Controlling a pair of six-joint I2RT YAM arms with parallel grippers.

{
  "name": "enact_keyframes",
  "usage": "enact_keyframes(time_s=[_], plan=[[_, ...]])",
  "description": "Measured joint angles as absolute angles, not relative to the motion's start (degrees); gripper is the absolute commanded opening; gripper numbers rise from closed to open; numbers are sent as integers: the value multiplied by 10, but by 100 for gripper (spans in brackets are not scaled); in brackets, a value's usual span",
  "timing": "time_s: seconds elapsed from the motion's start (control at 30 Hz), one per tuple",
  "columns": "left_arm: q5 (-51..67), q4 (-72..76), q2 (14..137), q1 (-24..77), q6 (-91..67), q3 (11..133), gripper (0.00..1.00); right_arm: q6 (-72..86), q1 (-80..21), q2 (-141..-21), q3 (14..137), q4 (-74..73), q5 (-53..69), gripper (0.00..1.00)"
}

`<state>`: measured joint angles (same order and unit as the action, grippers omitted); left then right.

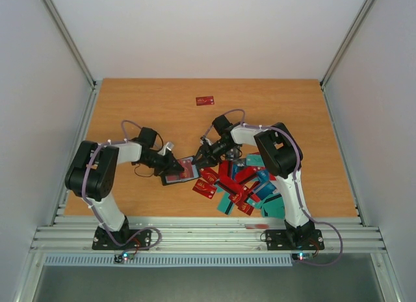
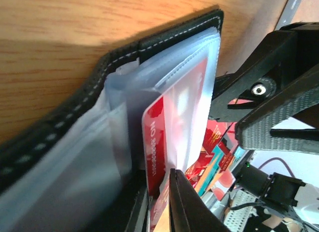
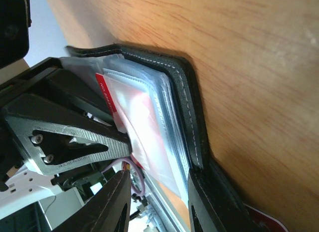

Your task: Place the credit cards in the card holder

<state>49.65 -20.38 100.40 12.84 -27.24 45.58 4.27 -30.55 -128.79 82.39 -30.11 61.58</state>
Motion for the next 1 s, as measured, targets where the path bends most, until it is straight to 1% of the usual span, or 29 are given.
enact_keyframes(time_s=[0.1,0.17,0.43,0.67,1.0], plan=[[482,-210,1003,136,-283,459,29,45,-305,-1288,824,-299,616,34],[475,-217,997,138,-286,463,33,48,-305,-1288,824,-296,616,34],[429,-274,977,147,-290,480,41,58,-305,-1288,814,-268,622,33],[385,-327,976,164,-285,510,42,62,-305,-1285,797,-235,633,33],[345,-361,987,203,-287,551,41,67,-305,-1282,788,-220,637,33]])
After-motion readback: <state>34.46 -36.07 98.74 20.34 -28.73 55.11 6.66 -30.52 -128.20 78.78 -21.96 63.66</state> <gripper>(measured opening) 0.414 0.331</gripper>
